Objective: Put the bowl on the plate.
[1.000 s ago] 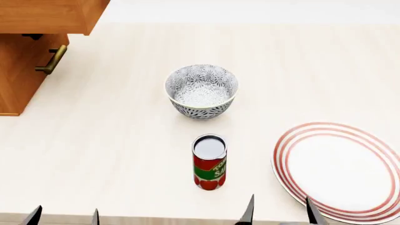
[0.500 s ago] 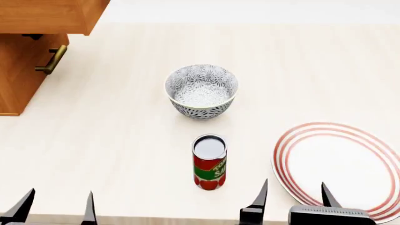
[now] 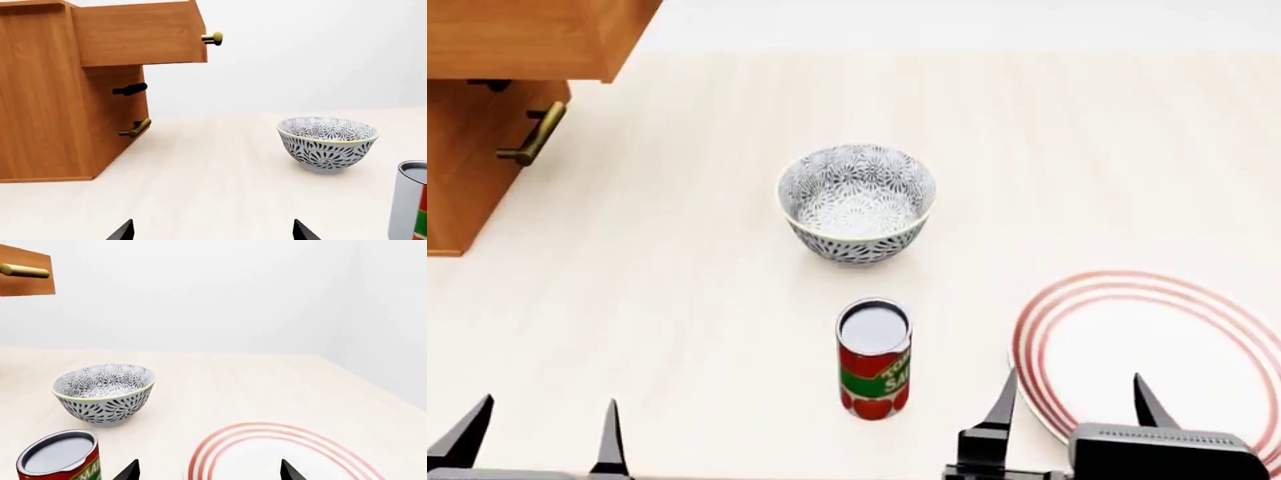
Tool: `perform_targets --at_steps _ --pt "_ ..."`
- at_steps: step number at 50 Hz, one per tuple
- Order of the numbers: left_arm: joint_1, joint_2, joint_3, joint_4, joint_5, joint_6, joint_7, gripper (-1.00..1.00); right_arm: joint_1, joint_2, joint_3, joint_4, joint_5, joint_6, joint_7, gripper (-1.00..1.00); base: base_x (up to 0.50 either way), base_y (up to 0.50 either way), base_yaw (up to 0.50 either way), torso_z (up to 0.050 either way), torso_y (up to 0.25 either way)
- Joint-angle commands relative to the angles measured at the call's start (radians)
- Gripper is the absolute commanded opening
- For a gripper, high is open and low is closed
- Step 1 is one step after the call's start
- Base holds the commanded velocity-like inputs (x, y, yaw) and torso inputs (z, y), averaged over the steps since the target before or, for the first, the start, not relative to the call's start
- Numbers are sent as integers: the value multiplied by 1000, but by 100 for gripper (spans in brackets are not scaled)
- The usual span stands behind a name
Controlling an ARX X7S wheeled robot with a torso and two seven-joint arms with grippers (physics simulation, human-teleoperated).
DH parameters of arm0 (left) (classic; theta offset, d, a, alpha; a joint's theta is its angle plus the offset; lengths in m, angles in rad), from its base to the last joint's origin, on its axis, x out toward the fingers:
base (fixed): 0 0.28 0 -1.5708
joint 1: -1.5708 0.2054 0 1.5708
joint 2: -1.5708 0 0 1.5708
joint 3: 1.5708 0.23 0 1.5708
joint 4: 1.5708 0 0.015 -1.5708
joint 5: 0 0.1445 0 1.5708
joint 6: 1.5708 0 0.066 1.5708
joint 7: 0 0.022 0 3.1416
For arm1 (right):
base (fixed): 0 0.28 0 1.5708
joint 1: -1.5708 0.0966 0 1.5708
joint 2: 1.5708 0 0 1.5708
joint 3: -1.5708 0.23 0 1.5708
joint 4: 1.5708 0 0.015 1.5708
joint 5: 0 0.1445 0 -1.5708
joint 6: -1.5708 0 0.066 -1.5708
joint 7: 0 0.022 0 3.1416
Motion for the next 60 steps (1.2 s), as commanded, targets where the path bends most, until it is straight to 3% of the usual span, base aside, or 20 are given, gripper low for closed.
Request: perform_targets --at_steps 1,60 --pt "0 -8 6 13 -11 -6 -10 100 4 13 7 -13 24 10 -5 100 70 0 0 0 0" --pt "-17 -38 37 -10 -42 0 -47 100 8 64 -2 -85 75 54 -3 100 71 0 0 0 0"
